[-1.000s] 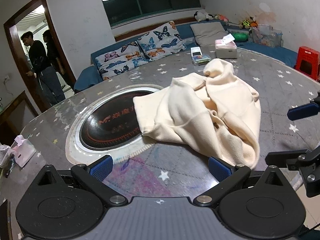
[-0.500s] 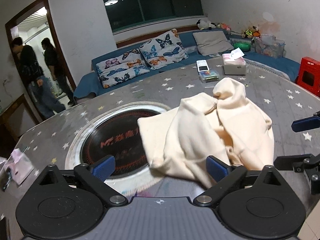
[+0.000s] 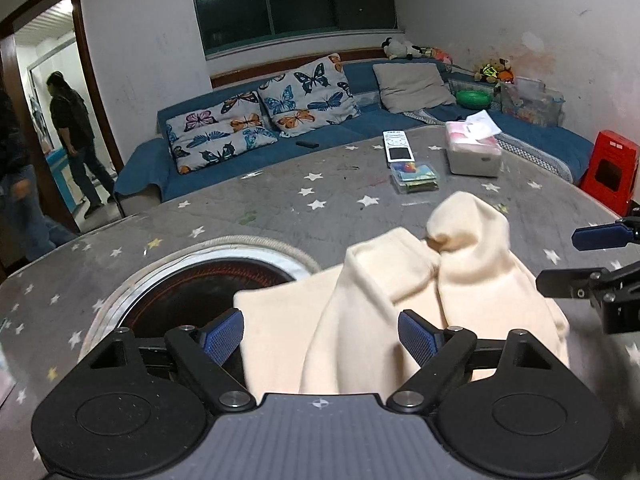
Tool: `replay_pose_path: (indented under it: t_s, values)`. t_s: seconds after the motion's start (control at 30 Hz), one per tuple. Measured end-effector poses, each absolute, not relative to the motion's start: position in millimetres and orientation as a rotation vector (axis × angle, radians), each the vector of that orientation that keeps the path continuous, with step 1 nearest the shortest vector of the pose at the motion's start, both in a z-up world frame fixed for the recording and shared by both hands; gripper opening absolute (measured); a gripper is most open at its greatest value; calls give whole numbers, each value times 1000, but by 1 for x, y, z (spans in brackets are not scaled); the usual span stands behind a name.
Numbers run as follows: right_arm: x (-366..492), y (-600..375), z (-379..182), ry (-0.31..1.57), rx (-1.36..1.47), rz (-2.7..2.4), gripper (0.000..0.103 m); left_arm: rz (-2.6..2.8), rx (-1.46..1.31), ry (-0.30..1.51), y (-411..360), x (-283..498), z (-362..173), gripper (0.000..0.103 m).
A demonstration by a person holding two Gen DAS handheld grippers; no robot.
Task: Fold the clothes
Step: 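Grasp the sweatshirt edge with the left gripper while the right gripper grasps another edge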
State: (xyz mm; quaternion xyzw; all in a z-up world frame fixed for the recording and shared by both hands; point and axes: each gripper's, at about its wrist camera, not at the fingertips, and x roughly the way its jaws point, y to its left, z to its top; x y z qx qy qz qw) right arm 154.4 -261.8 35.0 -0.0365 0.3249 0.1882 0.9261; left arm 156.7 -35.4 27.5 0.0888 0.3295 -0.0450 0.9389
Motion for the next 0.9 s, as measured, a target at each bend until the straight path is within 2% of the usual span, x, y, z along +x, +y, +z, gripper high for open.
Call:
replay_pose_path:
  t_s: [0.27,0.37,0.43,0.47,0.5,0.57,0.6,0.63,0.73,0.9]
  values:
    - [216,-259,21,685,-30,359,66,-121,162,747,-37,206,6,84]
    - [230,-259,13,703,-11,358,62,-149,135,780,-36,213,-2,64]
    - [237,-259,8,718,-2,363,52,-170,121,796,-34,214,-7,39]
    - [239,-259,6,726,1,366,49,-179,114,800,-34,214,-8,33]
    - [241,-259,4,731,1,367,45,-187,106,799,-33,214,-8,24]
    - [242,-260,1,739,6,370,36,-201,93,789,-32,212,-8,14]
    - [242,-260,0,742,10,371,28,-203,92,779,-32,210,-6,8]
    - [242,-262,-1,744,18,373,17,-204,92,769,-32,209,-5,5]
    - [237,-267,3,725,29,360,9,-191,85,733,-29,202,2,2]
    - [223,-277,15,669,29,340,7,-142,64,681,-17,192,16,0]
